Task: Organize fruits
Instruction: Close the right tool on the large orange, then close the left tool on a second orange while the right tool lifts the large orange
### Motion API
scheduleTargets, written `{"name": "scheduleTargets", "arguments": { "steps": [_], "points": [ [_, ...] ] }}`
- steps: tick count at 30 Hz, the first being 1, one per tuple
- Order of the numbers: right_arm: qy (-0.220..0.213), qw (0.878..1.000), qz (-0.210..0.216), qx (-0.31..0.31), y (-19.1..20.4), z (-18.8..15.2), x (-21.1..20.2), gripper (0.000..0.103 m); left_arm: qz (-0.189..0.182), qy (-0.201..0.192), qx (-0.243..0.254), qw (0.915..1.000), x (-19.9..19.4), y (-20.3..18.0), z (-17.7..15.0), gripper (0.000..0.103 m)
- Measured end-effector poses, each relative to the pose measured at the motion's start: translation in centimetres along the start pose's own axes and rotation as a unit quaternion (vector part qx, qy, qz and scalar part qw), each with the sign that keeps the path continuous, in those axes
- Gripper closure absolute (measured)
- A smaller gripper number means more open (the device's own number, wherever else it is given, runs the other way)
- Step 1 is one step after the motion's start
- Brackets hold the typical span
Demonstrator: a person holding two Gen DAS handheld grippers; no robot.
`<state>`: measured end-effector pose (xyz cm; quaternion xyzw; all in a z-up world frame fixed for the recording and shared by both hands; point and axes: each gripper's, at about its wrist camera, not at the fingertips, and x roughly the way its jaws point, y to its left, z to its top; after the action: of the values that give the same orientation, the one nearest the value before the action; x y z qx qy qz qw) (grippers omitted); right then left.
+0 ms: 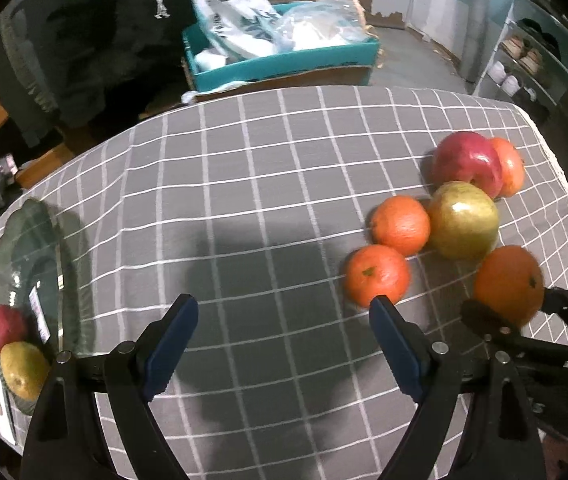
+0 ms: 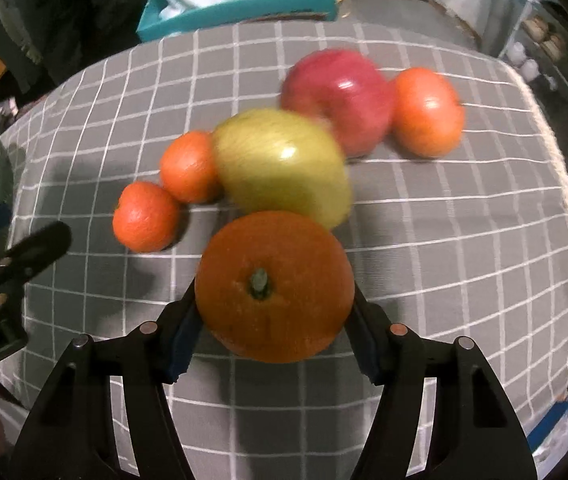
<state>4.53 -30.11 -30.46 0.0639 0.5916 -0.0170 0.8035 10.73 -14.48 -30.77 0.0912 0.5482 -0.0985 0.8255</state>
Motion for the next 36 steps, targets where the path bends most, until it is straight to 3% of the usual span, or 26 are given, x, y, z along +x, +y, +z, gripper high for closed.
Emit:
{"name": "scheduleTargets", "arguments": {
  "steps": [10, 18, 22, 24, 29, 36],
  "points": [
    [-0.011, 0.999, -0.016, 0.041, -5.1, -0.1, -0.9, 0.038, -0.013, 0.011, 0.024, 0.9996, 2.4, -3.0, 1.1, 0.014],
    [-0.012, 0.999, -0.021, 0.040, -4.6, -0.8, -1.4, 0.038, -0.017, 0.022, 0.033, 0.9991, 4.0, -4.6, 1.1, 0.015],
    [-0.012, 0.999, -0.020, 0.039, -4.4, -1.0, -1.4, 0.038, -0.030, 0.030, 0.030, 0.9986, 4.7, -4.8, 1.1, 0.026],
    [-0.012, 0.999, -0.019, 0.039, -4.5, -1.0, -1.5, 0.038, -0.034, 0.038, 0.032, 0.9982, 5.2, -5.0, 1.0, 0.039],
    [-0.012, 0.999, -0.020, 0.041, -4.6, -1.1, -1.5, 0.038, -0.052, 0.035, 0.036, 0.9974, 5.4, -5.2, 0.6, 0.057],
    [-0.023, 0.999, -0.023, 0.034, -4.3, -0.9, -2.0, 0.038, -0.049, 0.016, 0.028, 0.9983, 3.9, -5.4, 0.4, 0.058]
  ]
}}
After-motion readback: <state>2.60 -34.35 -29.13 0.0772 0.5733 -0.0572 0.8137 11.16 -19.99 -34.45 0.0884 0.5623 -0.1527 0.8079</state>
